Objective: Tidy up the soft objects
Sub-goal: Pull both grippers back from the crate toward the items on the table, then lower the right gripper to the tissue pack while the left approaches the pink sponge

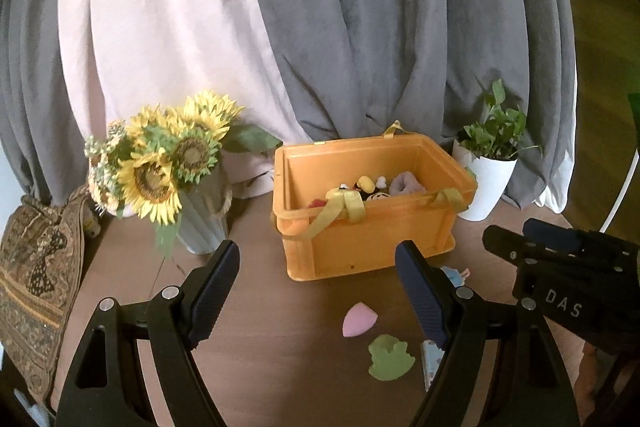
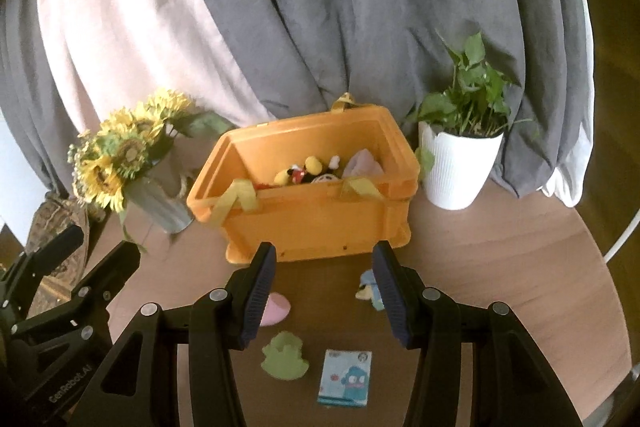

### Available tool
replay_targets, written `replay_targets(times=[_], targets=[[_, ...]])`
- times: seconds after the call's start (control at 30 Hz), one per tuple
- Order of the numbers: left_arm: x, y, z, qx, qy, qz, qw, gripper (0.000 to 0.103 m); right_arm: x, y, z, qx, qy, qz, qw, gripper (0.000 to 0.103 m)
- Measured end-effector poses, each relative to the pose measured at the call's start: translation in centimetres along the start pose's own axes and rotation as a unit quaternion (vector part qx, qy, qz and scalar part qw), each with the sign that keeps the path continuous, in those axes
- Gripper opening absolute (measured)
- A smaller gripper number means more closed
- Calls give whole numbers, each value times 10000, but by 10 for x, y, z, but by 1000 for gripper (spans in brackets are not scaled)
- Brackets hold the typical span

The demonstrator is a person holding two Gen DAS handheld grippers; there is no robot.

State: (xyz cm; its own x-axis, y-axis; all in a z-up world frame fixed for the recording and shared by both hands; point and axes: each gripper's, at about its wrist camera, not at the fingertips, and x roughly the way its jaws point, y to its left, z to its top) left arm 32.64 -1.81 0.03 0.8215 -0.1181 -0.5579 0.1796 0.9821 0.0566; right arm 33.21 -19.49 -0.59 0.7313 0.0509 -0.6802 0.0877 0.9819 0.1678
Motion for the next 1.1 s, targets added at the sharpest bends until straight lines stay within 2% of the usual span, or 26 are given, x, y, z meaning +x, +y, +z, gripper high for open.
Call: replay_targets(times=[0.3,0.47,0.6,0.7,0.93,1.03,1.1], targets=[[-16,-3,-26,-62,0,124,9999,80,-12,-1,-25,-62,6,161,9999,52],[-16,-1,-35,41,55,-14,10000,80,-20,1,-37,-60,-32,197,9998,52],[-13,5,-39,148,4,-180,9997,80,-26,7,-45,-36,-236,-6,9997,52],[-8,9,-39,355,-42,-336,9988,80,-26,10,-51,112,-271,-41,9996,52],[2,17,-48,877,-225,-680,9936,80,-21,19,-71,547,-302,-459,9970,52],[11,21,-52,898,-86,-991,9910,80,-19,20,-80,767,-351,-615,9945,52],[14,21,-56,940,-70,-1062,9899,80,-17,22,-87,875,-330,-720,9930,52]])
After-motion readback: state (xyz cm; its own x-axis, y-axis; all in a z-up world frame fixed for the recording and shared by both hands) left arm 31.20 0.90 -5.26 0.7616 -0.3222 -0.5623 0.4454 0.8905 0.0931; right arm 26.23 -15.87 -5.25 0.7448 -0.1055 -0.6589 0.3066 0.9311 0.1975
